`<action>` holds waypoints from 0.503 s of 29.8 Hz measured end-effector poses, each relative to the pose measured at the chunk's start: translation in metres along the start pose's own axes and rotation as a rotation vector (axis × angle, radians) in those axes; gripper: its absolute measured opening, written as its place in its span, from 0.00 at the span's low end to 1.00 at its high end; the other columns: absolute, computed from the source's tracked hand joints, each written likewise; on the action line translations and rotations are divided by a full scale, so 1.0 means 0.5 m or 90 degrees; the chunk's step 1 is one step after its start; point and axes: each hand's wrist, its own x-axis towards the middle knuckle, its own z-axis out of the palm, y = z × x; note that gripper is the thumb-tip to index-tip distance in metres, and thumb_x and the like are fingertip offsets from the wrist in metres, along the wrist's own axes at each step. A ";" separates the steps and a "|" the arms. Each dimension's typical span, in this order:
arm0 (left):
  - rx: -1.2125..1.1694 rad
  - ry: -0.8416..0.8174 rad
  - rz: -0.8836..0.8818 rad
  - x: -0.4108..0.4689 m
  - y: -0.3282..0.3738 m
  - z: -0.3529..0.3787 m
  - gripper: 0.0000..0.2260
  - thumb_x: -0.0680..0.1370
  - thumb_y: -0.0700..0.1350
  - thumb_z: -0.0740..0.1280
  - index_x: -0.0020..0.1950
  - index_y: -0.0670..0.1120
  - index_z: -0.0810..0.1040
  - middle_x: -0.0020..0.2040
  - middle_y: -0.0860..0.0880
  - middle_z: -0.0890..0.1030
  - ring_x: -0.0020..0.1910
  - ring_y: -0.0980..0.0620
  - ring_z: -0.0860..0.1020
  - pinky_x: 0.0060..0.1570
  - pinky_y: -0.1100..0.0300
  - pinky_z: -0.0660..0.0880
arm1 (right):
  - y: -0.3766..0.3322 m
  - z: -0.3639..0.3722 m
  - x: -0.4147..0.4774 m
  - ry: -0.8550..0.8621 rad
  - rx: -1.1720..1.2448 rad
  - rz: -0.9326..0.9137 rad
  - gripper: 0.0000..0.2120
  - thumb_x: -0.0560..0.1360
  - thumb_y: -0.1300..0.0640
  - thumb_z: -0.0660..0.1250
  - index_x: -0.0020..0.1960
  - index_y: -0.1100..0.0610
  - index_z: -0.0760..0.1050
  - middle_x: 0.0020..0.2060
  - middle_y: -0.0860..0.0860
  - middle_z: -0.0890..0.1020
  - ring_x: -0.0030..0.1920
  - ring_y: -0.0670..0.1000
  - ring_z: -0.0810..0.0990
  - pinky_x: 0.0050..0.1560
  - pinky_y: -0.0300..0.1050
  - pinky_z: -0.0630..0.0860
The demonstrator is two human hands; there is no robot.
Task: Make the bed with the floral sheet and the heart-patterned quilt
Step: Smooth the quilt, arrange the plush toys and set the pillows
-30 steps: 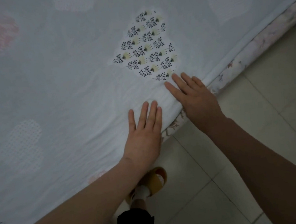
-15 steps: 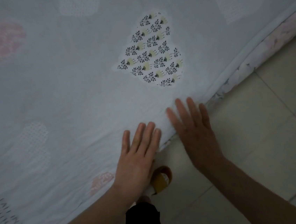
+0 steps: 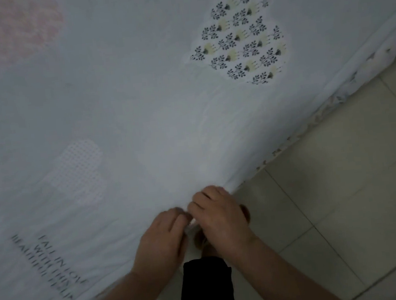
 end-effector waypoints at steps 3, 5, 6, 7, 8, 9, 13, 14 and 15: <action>-0.018 -0.032 0.011 -0.023 0.011 0.021 0.15 0.73 0.42 0.61 0.58 0.46 0.77 0.53 0.49 0.76 0.48 0.50 0.76 0.43 0.61 0.73 | 0.001 -0.002 -0.032 -0.022 -0.037 0.041 0.05 0.60 0.57 0.68 0.34 0.54 0.73 0.33 0.51 0.75 0.38 0.52 0.75 0.45 0.44 0.65; 0.027 -0.007 0.038 -0.036 -0.004 0.015 0.17 0.72 0.42 0.61 0.59 0.46 0.77 0.53 0.48 0.75 0.48 0.48 0.73 0.44 0.58 0.71 | -0.026 -0.002 -0.034 -0.075 -0.081 0.084 0.14 0.54 0.56 0.75 0.37 0.54 0.75 0.36 0.51 0.77 0.40 0.53 0.76 0.47 0.44 0.65; 0.063 0.017 0.038 -0.048 -0.018 0.003 0.17 0.71 0.43 0.61 0.60 0.47 0.76 0.54 0.47 0.75 0.49 0.47 0.73 0.45 0.56 0.68 | -0.053 0.000 -0.029 -0.091 -0.099 0.097 0.16 0.55 0.55 0.76 0.40 0.54 0.76 0.39 0.52 0.78 0.43 0.55 0.78 0.50 0.46 0.67; 0.094 0.040 0.020 -0.062 -0.031 -0.008 0.17 0.71 0.44 0.61 0.60 0.48 0.74 0.56 0.47 0.74 0.50 0.45 0.72 0.46 0.53 0.66 | -0.078 0.001 -0.026 -0.095 -0.103 0.088 0.15 0.60 0.55 0.75 0.45 0.54 0.77 0.44 0.52 0.79 0.48 0.57 0.79 0.55 0.49 0.68; 0.115 0.057 -0.006 -0.082 -0.049 -0.021 0.17 0.71 0.46 0.62 0.59 0.48 0.73 0.57 0.46 0.74 0.52 0.44 0.72 0.47 0.52 0.66 | -0.105 0.006 -0.021 -0.093 -0.097 0.056 0.14 0.65 0.54 0.71 0.50 0.53 0.77 0.49 0.53 0.79 0.53 0.57 0.79 0.59 0.51 0.69; 0.129 0.064 -0.031 -0.106 -0.068 -0.033 0.17 0.70 0.48 0.62 0.59 0.48 0.73 0.58 0.46 0.73 0.52 0.43 0.72 0.47 0.51 0.65 | -0.129 0.013 -0.015 -0.094 -0.087 0.017 0.13 0.69 0.54 0.68 0.54 0.53 0.76 0.54 0.52 0.79 0.57 0.58 0.78 0.62 0.53 0.69; 0.157 -0.009 -0.033 -0.178 -0.138 -0.064 0.18 0.69 0.54 0.63 0.56 0.49 0.72 0.53 0.48 0.76 0.46 0.43 0.76 0.44 0.52 0.66 | -0.175 0.062 0.008 -0.095 -0.052 -0.082 0.10 0.74 0.56 0.65 0.55 0.54 0.78 0.57 0.52 0.78 0.56 0.57 0.78 0.56 0.55 0.74; 0.147 -0.025 -0.022 -0.182 -0.151 -0.066 0.17 0.68 0.53 0.62 0.55 0.49 0.72 0.51 0.49 0.77 0.45 0.45 0.76 0.43 0.54 0.67 | -0.174 0.069 0.015 -0.100 -0.048 -0.093 0.09 0.72 0.57 0.66 0.51 0.54 0.79 0.53 0.52 0.79 0.52 0.56 0.78 0.52 0.53 0.75; 0.130 -0.041 -0.014 -0.187 -0.159 -0.066 0.17 0.68 0.51 0.62 0.55 0.49 0.72 0.50 0.50 0.77 0.44 0.47 0.76 0.42 0.56 0.69 | -0.172 0.075 0.016 -0.111 -0.042 -0.099 0.07 0.69 0.57 0.66 0.46 0.54 0.80 0.48 0.51 0.79 0.48 0.54 0.77 0.49 0.51 0.74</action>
